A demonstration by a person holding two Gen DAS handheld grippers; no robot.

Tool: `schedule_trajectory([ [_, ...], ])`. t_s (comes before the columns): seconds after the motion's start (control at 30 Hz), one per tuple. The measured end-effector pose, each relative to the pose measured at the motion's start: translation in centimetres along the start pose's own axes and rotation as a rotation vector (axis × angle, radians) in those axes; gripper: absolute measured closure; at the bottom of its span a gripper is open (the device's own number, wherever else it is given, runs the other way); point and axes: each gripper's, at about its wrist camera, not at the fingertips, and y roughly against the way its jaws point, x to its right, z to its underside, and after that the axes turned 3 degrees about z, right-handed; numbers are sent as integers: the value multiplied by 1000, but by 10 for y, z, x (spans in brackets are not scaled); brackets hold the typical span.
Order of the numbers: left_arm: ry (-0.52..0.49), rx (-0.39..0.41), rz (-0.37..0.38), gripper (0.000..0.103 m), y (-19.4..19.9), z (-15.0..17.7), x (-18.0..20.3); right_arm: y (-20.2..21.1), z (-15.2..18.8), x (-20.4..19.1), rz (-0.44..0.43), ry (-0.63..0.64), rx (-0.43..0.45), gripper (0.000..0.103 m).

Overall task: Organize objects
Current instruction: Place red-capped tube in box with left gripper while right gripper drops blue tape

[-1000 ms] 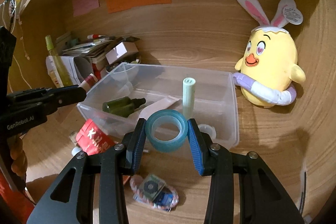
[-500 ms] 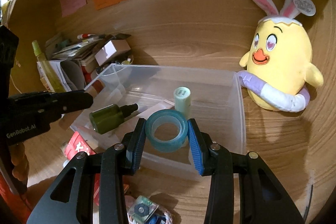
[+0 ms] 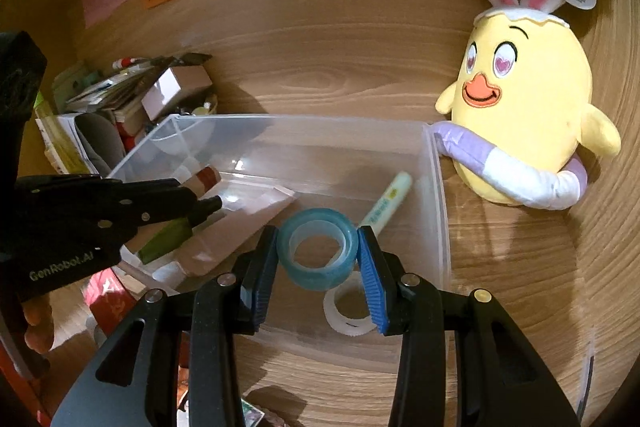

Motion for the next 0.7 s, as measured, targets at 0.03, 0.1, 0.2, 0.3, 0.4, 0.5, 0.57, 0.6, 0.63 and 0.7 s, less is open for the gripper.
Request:
schedule_trajectory([
  [0.03, -2, -6, -1, 89, -2, 1, 0, 0, 0, 0, 3, 3, 1, 67],
  [0.1, -5, -14, -2, 89, -5, 1, 1, 0, 1, -1, 14, 11, 2, 67],
  [0.2, -9, -24, -6, 89, -8, 2, 0, 0, 1, -2, 22, 10, 5, 67],
  [0.3, -6, -24, -11, 89, -8, 4, -2, 0, 1, -2, 28, 9, 3, 66],
  [0.4, -9, -23, -14, 88, -6, 4, -1, 1, 1, -2, 29, 6, 2, 62],
  [0.5, -9, -17, -11, 87, -2, 5, 0, 2, 2, -4, 27, 9, 4, 59],
  [0.57, -8, -8, -8, 78, 4, 6, 2, 4, 2, -5, 35, 15, 10, 54],
  [0.6, -5, -2, -10, 68, 7, 7, 2, 5, 2, -6, 43, 19, 14, 51],
  [0.63, 0, 10, -20, 61, 11, 8, 2, 6, 3, -7, 49, 24, 18, 50],
  [0.7, 6, 39, -46, 44, 19, 10, 3, 7, 2, -9, 55, 31, 21, 50],
])
